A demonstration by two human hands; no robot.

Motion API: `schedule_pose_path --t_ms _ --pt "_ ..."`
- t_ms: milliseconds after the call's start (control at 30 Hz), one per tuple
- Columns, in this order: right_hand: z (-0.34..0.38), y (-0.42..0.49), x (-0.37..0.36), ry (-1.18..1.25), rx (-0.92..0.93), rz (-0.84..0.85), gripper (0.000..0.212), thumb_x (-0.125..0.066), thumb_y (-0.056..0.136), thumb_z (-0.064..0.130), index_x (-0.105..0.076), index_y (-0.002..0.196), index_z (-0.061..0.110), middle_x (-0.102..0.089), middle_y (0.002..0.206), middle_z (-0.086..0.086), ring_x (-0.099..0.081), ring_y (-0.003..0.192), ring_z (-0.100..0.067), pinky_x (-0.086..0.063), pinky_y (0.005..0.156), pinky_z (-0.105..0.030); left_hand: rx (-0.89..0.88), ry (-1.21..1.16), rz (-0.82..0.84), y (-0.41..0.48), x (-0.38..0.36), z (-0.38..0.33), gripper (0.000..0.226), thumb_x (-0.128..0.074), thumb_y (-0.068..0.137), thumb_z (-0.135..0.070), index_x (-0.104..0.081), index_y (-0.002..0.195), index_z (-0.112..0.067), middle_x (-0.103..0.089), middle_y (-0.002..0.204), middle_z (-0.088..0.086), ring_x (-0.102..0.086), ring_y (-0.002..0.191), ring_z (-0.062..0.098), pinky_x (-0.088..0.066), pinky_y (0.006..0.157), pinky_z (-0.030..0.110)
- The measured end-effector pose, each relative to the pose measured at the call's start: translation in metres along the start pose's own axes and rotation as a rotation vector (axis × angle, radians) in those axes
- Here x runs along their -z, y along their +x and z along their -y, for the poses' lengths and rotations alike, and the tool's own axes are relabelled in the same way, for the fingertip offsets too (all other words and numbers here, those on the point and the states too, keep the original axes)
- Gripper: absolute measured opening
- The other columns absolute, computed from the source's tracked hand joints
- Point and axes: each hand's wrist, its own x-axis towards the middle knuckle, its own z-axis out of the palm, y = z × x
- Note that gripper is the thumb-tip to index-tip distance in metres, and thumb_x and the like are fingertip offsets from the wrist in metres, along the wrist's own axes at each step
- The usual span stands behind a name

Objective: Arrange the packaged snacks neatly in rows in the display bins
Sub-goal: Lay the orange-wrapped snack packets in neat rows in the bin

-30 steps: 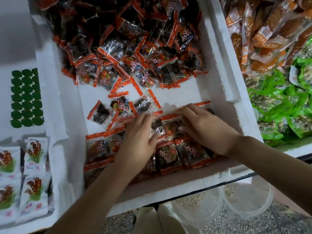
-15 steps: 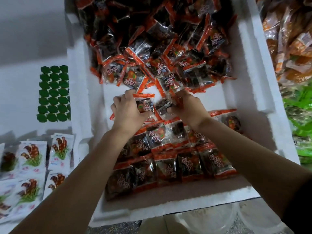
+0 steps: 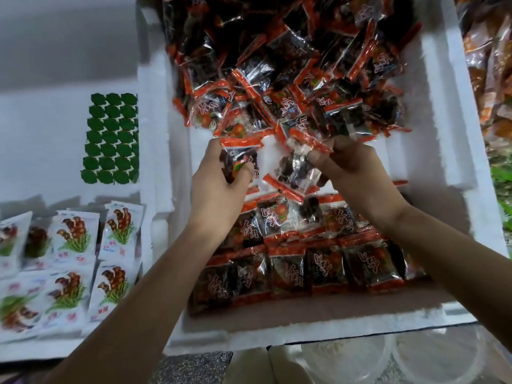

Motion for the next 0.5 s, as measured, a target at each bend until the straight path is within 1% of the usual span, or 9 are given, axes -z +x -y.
schedule_pose_path --t_ms 33,100,200,233,300,367,400,467,500 --pt "0.003 -0.004 -0.002 0.010 0.001 0.031 0.021 -0.057 0.091 0.028 -0.058 0.081 0.010 -0.060 0.061 0.002 -0.053 0.047 -0.001 -0.038 0.048 -0.015 0.048 -0.048 0.018 -0.007 0.003 -0.002 0.017 -0.057 0.094 -0.024 -0.050 0.109 -0.020 -0.066 0.095 0.008 -0.065 0.083 0.029 -0.055 0.072 0.046" --pt "0.008 -0.010 -0.010 0.038 -0.017 0.109 0.018 -0.058 0.090 0.027 -0.058 0.078 0.015 -0.058 0.057 0.003 -0.049 0.042 -0.001 -0.038 0.045 -0.017 0.168 -0.185 0.065 -0.021 0.007 -0.002 0.008 -0.053 0.096 -0.026 -0.052 0.103 -0.024 -0.067 0.092 0.001 -0.066 0.086 0.021 -0.054 0.078 0.041" --pt "0.016 -0.016 -0.022 0.021 -0.005 0.188 0.012 -0.059 0.090 0.026 -0.060 0.081 0.018 -0.063 0.060 -0.003 -0.052 0.043 -0.007 -0.045 0.048 -0.024 0.294 -0.422 0.150 -0.039 0.011 -0.003 0.021 -0.056 0.089 -0.040 -0.058 0.104 -0.026 -0.070 0.097 -0.004 -0.065 0.096 0.016 -0.051 0.090 0.044" --pt "0.019 -0.017 -0.025 0.024 0.004 0.205 0.012 -0.059 0.089 0.027 -0.060 0.083 0.016 -0.063 0.060 -0.003 -0.053 0.043 -0.008 -0.046 0.049 -0.026 0.281 -0.456 0.174 -0.043 0.013 -0.002 0.027 -0.060 0.084 -0.042 -0.059 0.105 -0.026 -0.070 0.098 -0.007 -0.066 0.097 0.014 -0.051 0.090 0.042" --pt "0.029 -0.022 -0.030 0.094 0.018 0.275 0.020 -0.061 0.084 0.034 -0.060 0.087 0.015 -0.063 0.059 0.000 -0.056 0.045 -0.011 -0.047 0.049 -0.027 0.208 -0.454 0.189 -0.048 0.020 -0.001 0.032 -0.066 0.083 -0.030 -0.057 0.112 -0.022 -0.070 0.102 -0.006 -0.066 0.095 0.008 -0.053 0.081 0.027" --pt "0.036 -0.027 -0.036 0.129 0.037 0.370 0.034 -0.063 0.071 0.046 -0.059 0.091 0.019 -0.067 0.070 -0.005 -0.063 0.060 -0.024 -0.052 0.055 -0.035 0.144 -0.430 0.139 -0.050 0.030 0.000 0.032 -0.066 0.085 -0.016 -0.054 0.114 -0.018 -0.069 0.103 -0.001 -0.066 0.090 0.005 -0.052 0.068 0.016" --pt "0.039 -0.029 -0.040 0.113 0.055 0.401 0.034 -0.066 0.070 0.045 -0.060 0.092 0.020 -0.068 0.077 -0.009 -0.064 0.067 -0.024 -0.054 0.060 -0.035 0.104 -0.397 0.101 -0.050 0.035 0.001 0.031 -0.066 0.085 -0.014 -0.053 0.112 -0.019 -0.068 0.102 -0.002 -0.066 0.090 0.004 -0.052 0.068 0.016" --pt "0.039 -0.029 -0.048 0.108 0.078 0.405 0.024 -0.071 0.075 0.033 -0.062 0.091 0.017 -0.067 0.082 -0.011 -0.061 0.067 -0.018 -0.049 0.062 -0.026 0.042 -0.290 0.009 -0.051 0.045 0.005 0.026 -0.064 0.087 -0.016 -0.052 0.109 -0.023 -0.067 0.098 -0.010 -0.064 0.090 0.000 -0.051 0.077 0.018" --pt "0.037 -0.027 -0.052 0.110 0.074 0.386 0.021 -0.071 0.077 0.029 -0.062 0.089 0.014 -0.066 0.082 -0.016 -0.058 0.066 -0.021 -0.046 0.062 -0.026 0.030 -0.245 -0.043 -0.052 0.051 0.007 0.022 -0.061 0.089 -0.017 -0.052 0.108 -0.024 -0.066 0.095 -0.013 -0.063 0.089 -0.001 -0.051 0.079 0.021"
